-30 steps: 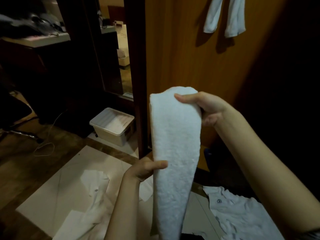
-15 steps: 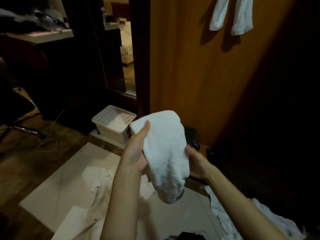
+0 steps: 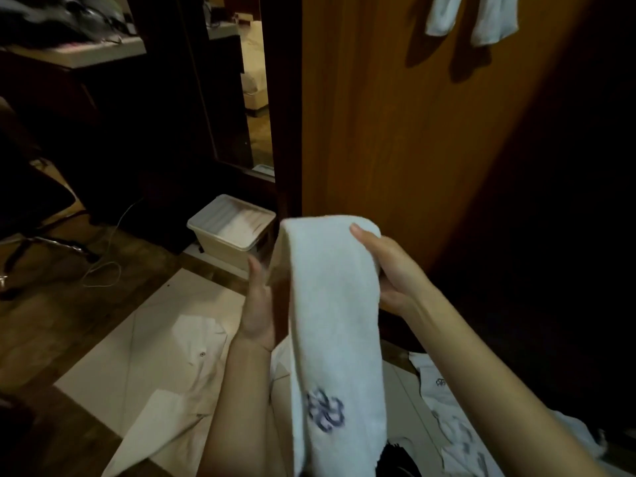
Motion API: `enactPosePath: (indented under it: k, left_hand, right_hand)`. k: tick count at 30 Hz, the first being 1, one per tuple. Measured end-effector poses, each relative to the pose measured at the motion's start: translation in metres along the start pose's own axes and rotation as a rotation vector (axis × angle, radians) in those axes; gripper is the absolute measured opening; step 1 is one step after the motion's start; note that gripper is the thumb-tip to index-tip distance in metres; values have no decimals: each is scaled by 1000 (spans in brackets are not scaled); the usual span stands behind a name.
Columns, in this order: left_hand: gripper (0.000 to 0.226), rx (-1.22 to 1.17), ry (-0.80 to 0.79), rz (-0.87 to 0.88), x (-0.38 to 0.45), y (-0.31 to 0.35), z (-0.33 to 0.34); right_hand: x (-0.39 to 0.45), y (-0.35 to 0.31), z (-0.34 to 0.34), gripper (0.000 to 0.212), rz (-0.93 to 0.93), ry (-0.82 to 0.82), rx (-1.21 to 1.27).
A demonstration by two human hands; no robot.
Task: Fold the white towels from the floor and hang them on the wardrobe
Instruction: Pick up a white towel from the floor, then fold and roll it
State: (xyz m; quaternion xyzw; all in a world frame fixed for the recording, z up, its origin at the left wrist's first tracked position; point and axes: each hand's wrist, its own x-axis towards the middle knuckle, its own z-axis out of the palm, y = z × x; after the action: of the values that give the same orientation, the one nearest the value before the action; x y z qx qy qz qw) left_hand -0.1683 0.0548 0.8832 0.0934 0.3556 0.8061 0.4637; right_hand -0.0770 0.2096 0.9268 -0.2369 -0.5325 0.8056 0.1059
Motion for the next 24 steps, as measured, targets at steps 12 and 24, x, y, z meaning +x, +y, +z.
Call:
enactPosePath:
  k: [12, 24]
  left_hand:
    - [28, 185, 86, -161, 7, 8, 31]
    - [33, 45, 211, -165, 36, -3, 15]
  right_hand:
    - [3, 1, -1, 63, 175, 81, 248]
    - [-48, 20, -22, 74, -122, 80, -259]
